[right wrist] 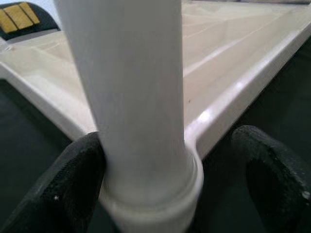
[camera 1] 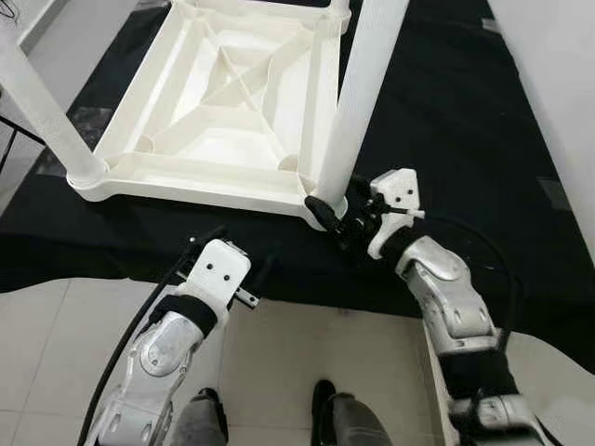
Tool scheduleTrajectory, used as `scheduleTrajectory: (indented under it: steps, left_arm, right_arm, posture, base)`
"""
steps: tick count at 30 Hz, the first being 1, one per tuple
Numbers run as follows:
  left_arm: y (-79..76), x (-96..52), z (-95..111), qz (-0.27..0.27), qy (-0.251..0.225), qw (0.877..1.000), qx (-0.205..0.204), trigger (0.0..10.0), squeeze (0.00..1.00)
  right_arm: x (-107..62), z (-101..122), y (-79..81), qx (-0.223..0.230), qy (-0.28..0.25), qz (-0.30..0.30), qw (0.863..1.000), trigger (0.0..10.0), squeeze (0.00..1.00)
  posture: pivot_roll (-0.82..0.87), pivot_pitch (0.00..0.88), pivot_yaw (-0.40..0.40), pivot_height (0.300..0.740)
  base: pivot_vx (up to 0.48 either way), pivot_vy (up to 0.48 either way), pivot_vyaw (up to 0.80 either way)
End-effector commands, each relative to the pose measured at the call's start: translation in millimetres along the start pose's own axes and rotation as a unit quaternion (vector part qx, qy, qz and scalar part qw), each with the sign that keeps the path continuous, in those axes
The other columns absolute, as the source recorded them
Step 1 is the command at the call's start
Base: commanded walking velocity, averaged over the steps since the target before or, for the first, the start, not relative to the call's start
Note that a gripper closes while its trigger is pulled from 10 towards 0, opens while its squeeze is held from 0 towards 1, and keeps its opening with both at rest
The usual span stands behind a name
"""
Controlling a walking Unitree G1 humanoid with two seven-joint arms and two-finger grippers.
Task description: Building children table
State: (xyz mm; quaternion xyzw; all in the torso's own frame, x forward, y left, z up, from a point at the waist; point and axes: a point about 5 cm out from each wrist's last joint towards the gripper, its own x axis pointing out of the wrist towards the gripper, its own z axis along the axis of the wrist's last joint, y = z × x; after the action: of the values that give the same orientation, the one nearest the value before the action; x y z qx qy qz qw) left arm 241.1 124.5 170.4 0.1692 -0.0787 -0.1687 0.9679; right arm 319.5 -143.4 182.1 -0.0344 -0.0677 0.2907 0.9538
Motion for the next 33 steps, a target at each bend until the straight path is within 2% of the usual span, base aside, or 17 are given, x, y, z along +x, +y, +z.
scheduleTrajectory:
  steps: [1,7,9,14,21,27,33]
  left_arm:
    - [-2.4,-3.1,-5,-0.011,0.012,1.0,-0.001,10.0,0.0]
    - [-5.9,-2.4,-5,-0.023,0.008,1.0,-0.008,10.0,0.0]
    - [-5.9,-2.4,-5,-0.023,0.008,1.0,-0.008,10.0,0.0]
    - [-5.6,-3.1,-6,-0.026,0.007,0.999,-0.021,10.0,0.0]
    - [-8.1,-5.5,-11,-0.024,0.015,0.999,-0.028,10.0,0.0]
    - [-10.7,-9.0,-15,-0.028,0.029,0.998,-0.04,10.0,0.0]
    - [-8.4,-8.0,-16,-0.031,0.033,0.998,-0.033,10.0,0.0]
  right_arm:
    - [-15.6,-4,-10.6,0.009,0.011,-0.03,0.999,10.0,0.0]
    - [-32.0,-3,-16.9,0.014,0.002,-0.067,0.998,10.0,0.0]
    - [-32.0,-3,-16.9,0.014,0.002,-0.067,0.998,10.0,0.0]
    - [-54.2,-9,-14.6,0.02,0.019,-0.065,0.997,10.0,0.0]
    - [-60.2,-14,-7.4,0.03,0.027,-0.08,0.996,10.0,0.0]
    - [-62.7,-18,-11.0,0.032,0.031,-0.118,0.992,10.0,0.0]
    - [-66.7,-19,-14.4,0.03,0.033,-0.132,0.99,10.0,0.0]
  posture:
    - [0.07,0.257,-0.087,0.74]
    - [0.06,0.253,-0.085,0.74]
    - [0.06,0.253,-0.085,0.74]
    - [0.05,0.251,-0.091,0.74]
    - [0.03,0.248,-0.094,0.74]
    - [0.02,0.246,-0.084,0.74]
    - [0.02,0.241,-0.078,0.74]
  base:
    - [0.0,0.0,0.0]
    - [0.0,0.0,0.0]
    - [0.0,0.0,0.0]
    - [0.0,0.0,0.0]
    - [0.0,0.0,0.0]
    - [0.0,0.0,0.0]
    - [0.0,0.462,0.0]
